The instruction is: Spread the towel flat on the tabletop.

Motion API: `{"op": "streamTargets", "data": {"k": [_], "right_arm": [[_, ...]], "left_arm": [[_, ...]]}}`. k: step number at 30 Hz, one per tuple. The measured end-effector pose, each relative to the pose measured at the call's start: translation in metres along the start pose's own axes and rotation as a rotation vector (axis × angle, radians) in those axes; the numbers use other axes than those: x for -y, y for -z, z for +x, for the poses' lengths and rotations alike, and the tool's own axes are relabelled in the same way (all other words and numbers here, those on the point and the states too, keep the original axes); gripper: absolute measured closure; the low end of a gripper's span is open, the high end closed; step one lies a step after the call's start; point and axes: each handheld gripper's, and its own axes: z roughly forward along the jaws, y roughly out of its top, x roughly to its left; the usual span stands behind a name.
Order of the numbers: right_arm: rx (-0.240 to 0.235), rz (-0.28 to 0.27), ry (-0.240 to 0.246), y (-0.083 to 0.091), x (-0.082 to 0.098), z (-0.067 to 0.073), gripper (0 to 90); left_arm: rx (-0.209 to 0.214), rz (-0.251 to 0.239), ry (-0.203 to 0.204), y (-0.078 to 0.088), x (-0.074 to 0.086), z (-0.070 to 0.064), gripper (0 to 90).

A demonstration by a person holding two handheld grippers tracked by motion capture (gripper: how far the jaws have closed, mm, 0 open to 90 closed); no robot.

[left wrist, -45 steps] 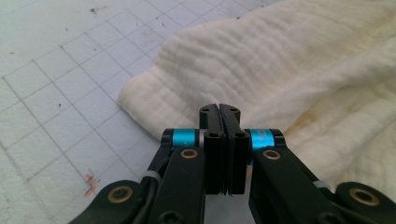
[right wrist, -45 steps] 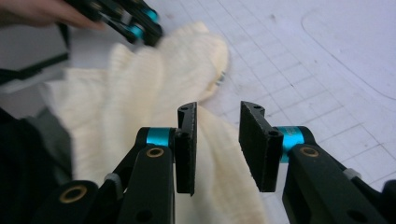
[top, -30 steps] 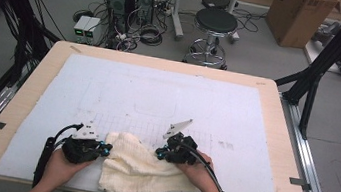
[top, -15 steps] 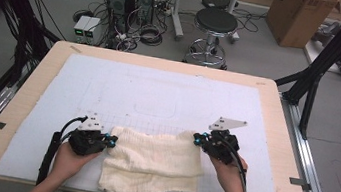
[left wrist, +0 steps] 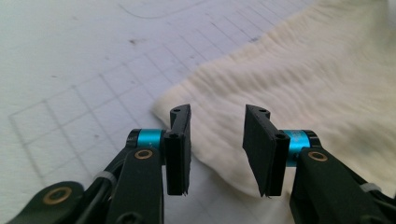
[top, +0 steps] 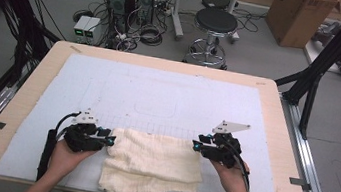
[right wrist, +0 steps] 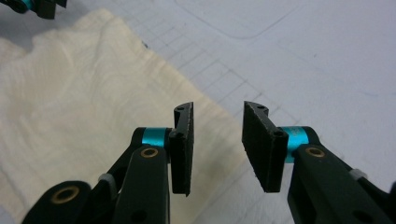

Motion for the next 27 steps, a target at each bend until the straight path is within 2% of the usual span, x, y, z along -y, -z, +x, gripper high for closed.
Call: {"op": "streamTargets", "data": {"k": [2, 5, 8, 9, 11, 13, 15, 18, 19, 20, 22, 25, 27], "right_arm": [[-0.007, 0.002, -0.016, -0.005, -0.003, -0.004, 63.2], [-0.013, 0.059, -0.043, -0.02, -0.001, -0.011, 58.5], [-0.009, 0.113, -0.05, -0.029, 0.001, -0.013, 55.0], [-0.006, 0.12, -0.037, -0.033, 0.002, -0.013, 55.5], [0.013, 0.135, -0.022, -0.037, 0.005, -0.011, 59.9], [0.019, 0.151, -0.022, -0.041, 0.007, -0.01, 67.1], [0.039, 0.15, 0.005, -0.042, 0.01, -0.008, 72.0], [0.047, 0.15, 0.008, -0.042, 0.01, -0.008, 79.9], [0.041, 0.148, 0.016, -0.042, 0.01, -0.009, 82.7], [0.032, 0.153, 0.014, -0.042, 0.01, -0.008, 83.9], [0.032, 0.153, 0.016, -0.043, 0.01, -0.008, 84.7], [0.023, 0.142, 0.013, -0.043, 0.009, -0.008, 85.1], [0.02, 0.109, 0.016, -0.041, 0.005, -0.007, 85.4]], "left_arm": [[-0.021, 0.002, 0.008, -0.003, -0.002, 0.004, 61.5], [-0.03, 0.027, 0.024, -0.013, -0.003, 0.007, 61.5], [-0.07, 0.093, 0.001, -0.023, -0.001, 0.009, 55.7], [-0.069, 0.079, -0.001, -0.023, 0.0, 0.01, 54.8], [-0.097, 0.07, 0.014, -0.023, -0.001, 0.011, 54.5], [-0.109, 0.071, 0.002, -0.024, 0.0, 0.012, 59.1], [-0.124, 0.062, 0.001, -0.025, -0.001, 0.01, 61.5], [-0.117, 0.054, -0.006, -0.028, -0.002, 0.007, 68.9], [-0.1, 0.056, -0.016, -0.029, -0.002, 0.007, 74.2], [-0.102, 0.054, -0.02, -0.03, -0.002, 0.005, 79.1], [-0.082, 0.054, -0.001, -0.031, -0.003, 0.006, 84.6], [-0.075, 0.047, 0.016, -0.029, -0.004, 0.009, 86.9], [-0.084, 0.014, 0.036, -0.026, -0.005, 0.012, 87.2]]}}
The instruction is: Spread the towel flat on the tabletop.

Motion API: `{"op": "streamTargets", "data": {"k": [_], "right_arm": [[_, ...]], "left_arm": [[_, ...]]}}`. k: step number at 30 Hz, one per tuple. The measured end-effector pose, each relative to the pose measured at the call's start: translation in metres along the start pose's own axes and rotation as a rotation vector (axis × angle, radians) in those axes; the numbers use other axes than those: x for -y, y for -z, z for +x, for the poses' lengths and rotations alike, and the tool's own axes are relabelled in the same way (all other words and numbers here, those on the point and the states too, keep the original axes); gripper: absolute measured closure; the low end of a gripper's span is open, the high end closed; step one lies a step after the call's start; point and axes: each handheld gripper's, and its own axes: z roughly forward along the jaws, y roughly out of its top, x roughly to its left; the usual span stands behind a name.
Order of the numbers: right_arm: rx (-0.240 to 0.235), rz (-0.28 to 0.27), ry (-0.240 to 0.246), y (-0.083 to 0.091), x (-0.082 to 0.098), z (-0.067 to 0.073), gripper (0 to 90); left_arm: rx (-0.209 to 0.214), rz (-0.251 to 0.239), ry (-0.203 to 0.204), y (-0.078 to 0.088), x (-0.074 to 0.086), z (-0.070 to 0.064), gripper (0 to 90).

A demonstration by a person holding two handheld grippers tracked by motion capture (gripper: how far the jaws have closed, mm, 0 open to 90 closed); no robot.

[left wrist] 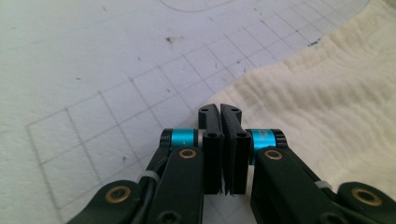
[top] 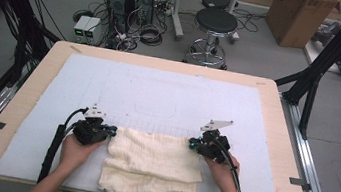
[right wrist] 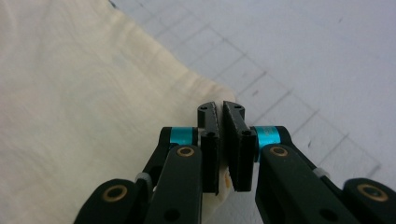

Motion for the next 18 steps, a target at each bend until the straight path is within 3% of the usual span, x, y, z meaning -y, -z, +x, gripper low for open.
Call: {"op": "streamTargets", "data": {"k": [3, 4, 8, 10, 13, 16, 18], "right_arm": [[0.002, -0.047, -0.003, 0.005, -0.006, 0.0, 85.5], [0.003, -0.057, -0.003, 0.006, -0.008, 0.0, 85.5], [0.016, -0.089, 0.002, 0.009, -0.021, 0.001, 85.5], [0.034, -0.101, 0.013, 0.01, -0.029, -0.001, 85.5], [0.047, -0.128, -0.012, 0.009, -0.041, -0.008, 85.5], [0.052, -0.136, -0.035, 0.002, -0.054, -0.017, 85.7], [0.074, -0.136, -0.037, -0.003, -0.065, -0.021, 85.7]], "left_arm": [[-0.002, -0.01, 0.027, 0.002, -0.004, 0.006, 87.4], [-0.008, 0.002, 0.021, 0.002, -0.007, 0.009, 87.5], [-0.024, -0.032, 0.024, 0.004, -0.025, 0.015, 87.6], [-0.061, -0.029, -0.001, 0.003, -0.038, 0.021, 87.7], [-0.119, -0.023, -0.004, -0.001, -0.056, 0.035, 87.7], [-0.162, -0.021, 0.033, -0.008, -0.08, 0.055, 87.8], [-0.183, -0.022, 0.026, -0.014, -0.094, 0.061, 87.8]]}}
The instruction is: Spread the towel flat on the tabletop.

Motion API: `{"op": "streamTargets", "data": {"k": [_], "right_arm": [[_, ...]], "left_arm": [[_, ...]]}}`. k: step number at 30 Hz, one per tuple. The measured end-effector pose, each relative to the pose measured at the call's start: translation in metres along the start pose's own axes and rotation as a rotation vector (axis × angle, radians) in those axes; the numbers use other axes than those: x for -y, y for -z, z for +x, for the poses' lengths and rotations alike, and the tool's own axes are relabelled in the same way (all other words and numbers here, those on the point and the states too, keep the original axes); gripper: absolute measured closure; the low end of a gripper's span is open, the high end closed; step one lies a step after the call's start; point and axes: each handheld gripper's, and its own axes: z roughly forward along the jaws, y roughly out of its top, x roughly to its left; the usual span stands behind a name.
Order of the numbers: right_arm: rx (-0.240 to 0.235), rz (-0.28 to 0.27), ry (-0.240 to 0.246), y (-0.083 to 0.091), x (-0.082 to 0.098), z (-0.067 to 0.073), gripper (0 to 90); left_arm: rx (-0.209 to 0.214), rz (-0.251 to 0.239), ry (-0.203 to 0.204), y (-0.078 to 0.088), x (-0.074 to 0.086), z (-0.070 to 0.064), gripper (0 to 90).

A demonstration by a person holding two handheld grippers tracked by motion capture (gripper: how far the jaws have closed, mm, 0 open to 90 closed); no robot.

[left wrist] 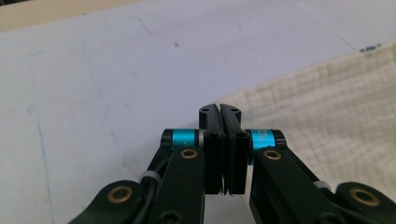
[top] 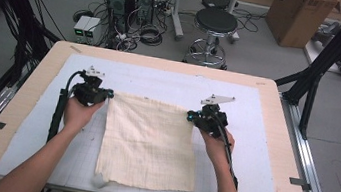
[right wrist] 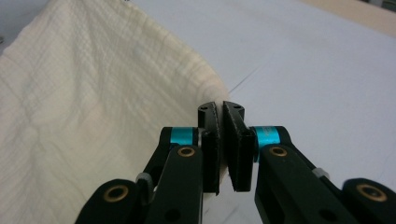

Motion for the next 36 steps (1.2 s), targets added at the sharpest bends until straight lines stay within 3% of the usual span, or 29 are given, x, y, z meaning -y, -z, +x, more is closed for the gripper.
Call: {"op": "streamTargets", "data": {"k": [2, 4, 6, 9, 11, 13, 16, 19, 22, 26, 33, 36], "right_arm": [[0.031, -0.02, 0.02, -0.005, -0.011, -0.006, 85.8], [0.068, -0.039, 0.009, -0.013, -0.02, -0.015, 83.9], [0.147, -0.068, -0.008, -0.021, -0.023, -0.026, 67.9], [0.142, -0.048, -0.057, -0.024, -0.019, -0.037, 64.3], [0.11, -0.035, -0.073, -0.022, -0.016, -0.038, 62.1], [0.107, -0.03, -0.049, -0.018, -0.014, -0.035, 61.1], [0.073, -0.041, -0.057, -0.01, -0.01, -0.031, 56.8], [0.007, -0.025, -0.056, 0.002, -0.008, -0.024, 51.1], [-0.024, -0.064, -0.017, 0.015, -0.002, -0.009, 47.3], [-0.078, -0.075, 0.017, 0.027, 0.015, 0.012, 37.9], [-0.195, -0.066, 0.082, 0.039, 0.05, 0.042, 25.8], [-0.217, -0.061, 0.103, 0.045, 0.063, 0.051, 26.4]], "left_arm": [[-0.023, -0.006, -0.006, -0.01, -0.012, 0.001, 87.7], [-0.039, -0.01, -0.021, -0.021, -0.021, 0.002, 84.9], [-0.029, -0.006, 0.003, -0.028, -0.024, 0.003, 69.6], [-0.001, -0.004, -0.008, -0.028, -0.022, 0.003, 66.0], [0.022, -0.009, -0.032, -0.023, -0.019, 0.0, 64.1], [0.048, -0.037, -0.022, -0.017, -0.016, -0.001, 64.1], [0.086, -0.072, -0.031, -0.003, -0.008, -0.007, 62.5], [0.122, -0.086, -0.052, 0.011, 0.004, -0.013, 60.8], [0.152, -0.102, -0.076, 0.027, 0.021, -0.021, 59.2], [0.187, -0.111, -0.123, 0.046, 0.043, -0.03, 56.9], [0.267, -0.137, -0.15, 0.073, 0.083, -0.043, 51.2], [0.299, -0.127, -0.15, 0.08, 0.099, -0.045, 48.5]]}}
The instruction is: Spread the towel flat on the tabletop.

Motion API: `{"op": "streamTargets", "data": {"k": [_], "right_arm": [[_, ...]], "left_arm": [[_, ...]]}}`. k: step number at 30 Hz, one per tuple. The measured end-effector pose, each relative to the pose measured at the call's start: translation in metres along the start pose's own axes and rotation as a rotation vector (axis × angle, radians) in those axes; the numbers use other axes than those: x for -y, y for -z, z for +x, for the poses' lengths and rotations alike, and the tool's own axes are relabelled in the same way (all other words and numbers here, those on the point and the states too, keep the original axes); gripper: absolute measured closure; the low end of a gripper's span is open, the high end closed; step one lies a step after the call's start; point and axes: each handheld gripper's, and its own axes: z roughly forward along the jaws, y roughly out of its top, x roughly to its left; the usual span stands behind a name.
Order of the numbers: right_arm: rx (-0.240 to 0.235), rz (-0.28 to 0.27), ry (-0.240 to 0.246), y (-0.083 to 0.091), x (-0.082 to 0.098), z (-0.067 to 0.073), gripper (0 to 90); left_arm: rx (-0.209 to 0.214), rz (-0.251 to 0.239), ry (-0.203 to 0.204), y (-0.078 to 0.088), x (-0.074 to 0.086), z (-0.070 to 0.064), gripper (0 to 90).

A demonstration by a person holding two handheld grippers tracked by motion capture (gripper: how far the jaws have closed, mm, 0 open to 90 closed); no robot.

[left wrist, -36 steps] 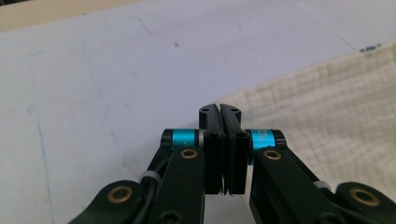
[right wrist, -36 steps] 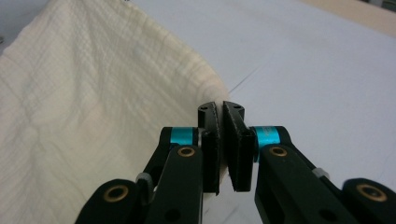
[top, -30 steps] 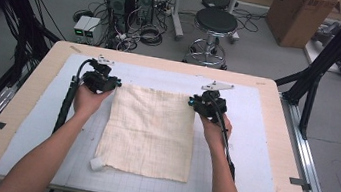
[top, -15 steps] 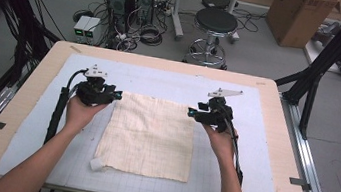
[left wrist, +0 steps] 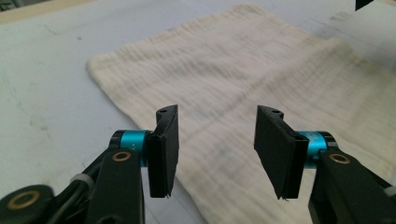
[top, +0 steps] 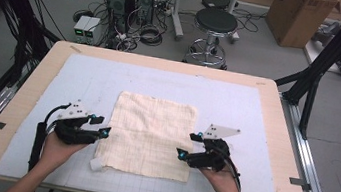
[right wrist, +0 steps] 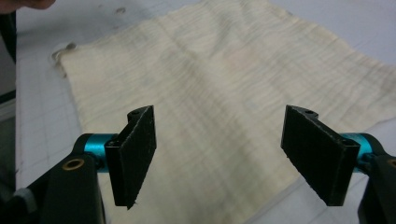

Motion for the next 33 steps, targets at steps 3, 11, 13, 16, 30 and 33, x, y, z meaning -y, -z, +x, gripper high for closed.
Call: {"op": "streamTargets", "data": {"k": [3, 11, 13, 16, 30, 33], "right_arm": [[-0.011, 0.001, 0.014, 0.003, 0.01, 0.009, 29.3], [-0.04, 0.049, 0.031, 0.005, 0.036, 0.021, 45.8], [-0.048, 0.076, 0.048, 0.004, 0.04, 0.024, 49.3], [-0.073, 0.11, 0.05, 0.002, 0.044, 0.026, 54.6], [-0.069, 0.171, 0.076, -0.006, 0.045, 0.025, 87.3], [-0.07, 0.174, 0.088, -0.006, 0.044, 0.028, 88.2]], "left_arm": [[0.016, 0.021, -0.002, 0.004, 0.013, -0.008, 46.9], [0.093, 0.073, -0.011, 0.007, 0.035, -0.024, 45.4], [0.105, 0.091, -0.03, 0.005, 0.038, -0.028, 45.8], [0.14, 0.135, -0.055, 0.003, 0.041, -0.031, 49.2], [0.174, 0.178, -0.1, -0.003, 0.043, -0.033, 87.6], [0.182, 0.158, -0.1, 0.001, 0.043, -0.034, 88.4]]}}
